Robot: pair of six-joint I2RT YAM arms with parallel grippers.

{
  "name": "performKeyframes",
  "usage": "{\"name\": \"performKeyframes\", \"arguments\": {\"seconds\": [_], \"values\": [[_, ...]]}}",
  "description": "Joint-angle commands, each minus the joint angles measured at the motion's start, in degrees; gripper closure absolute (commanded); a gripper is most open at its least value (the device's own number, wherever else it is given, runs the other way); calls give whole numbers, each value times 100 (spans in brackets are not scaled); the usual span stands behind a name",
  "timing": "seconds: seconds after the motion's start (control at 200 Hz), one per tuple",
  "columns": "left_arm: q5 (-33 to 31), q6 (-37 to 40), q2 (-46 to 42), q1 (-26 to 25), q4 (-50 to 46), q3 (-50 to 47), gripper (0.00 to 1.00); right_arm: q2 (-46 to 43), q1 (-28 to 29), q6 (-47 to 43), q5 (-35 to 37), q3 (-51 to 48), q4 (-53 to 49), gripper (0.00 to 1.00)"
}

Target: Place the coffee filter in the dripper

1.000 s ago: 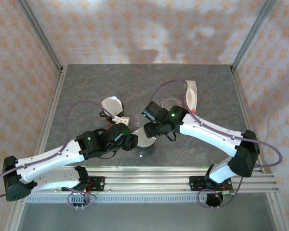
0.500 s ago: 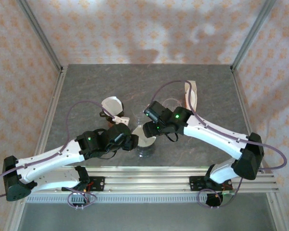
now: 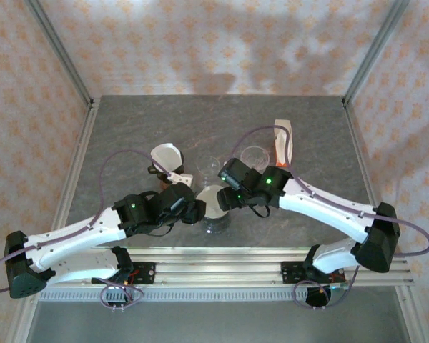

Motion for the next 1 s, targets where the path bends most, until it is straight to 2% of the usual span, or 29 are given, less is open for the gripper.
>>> {"name": "performKeyframes", "arguments": {"seconds": [0.0, 0.26, 0.475, 0.996], "values": [[-22, -49, 50, 45, 20, -10, 44, -86, 4, 146, 224, -5, 50, 36], [-48, -51, 1, 54, -10, -49, 44, -43, -74, 305, 521, 75, -37, 37], [-41, -51, 14, 53, 25, -37, 44, 131, 31, 68, -138, 284, 256, 28], [0, -47, 102, 63, 74, -25, 43, 1079, 93, 37, -46, 533, 70, 27]]}}
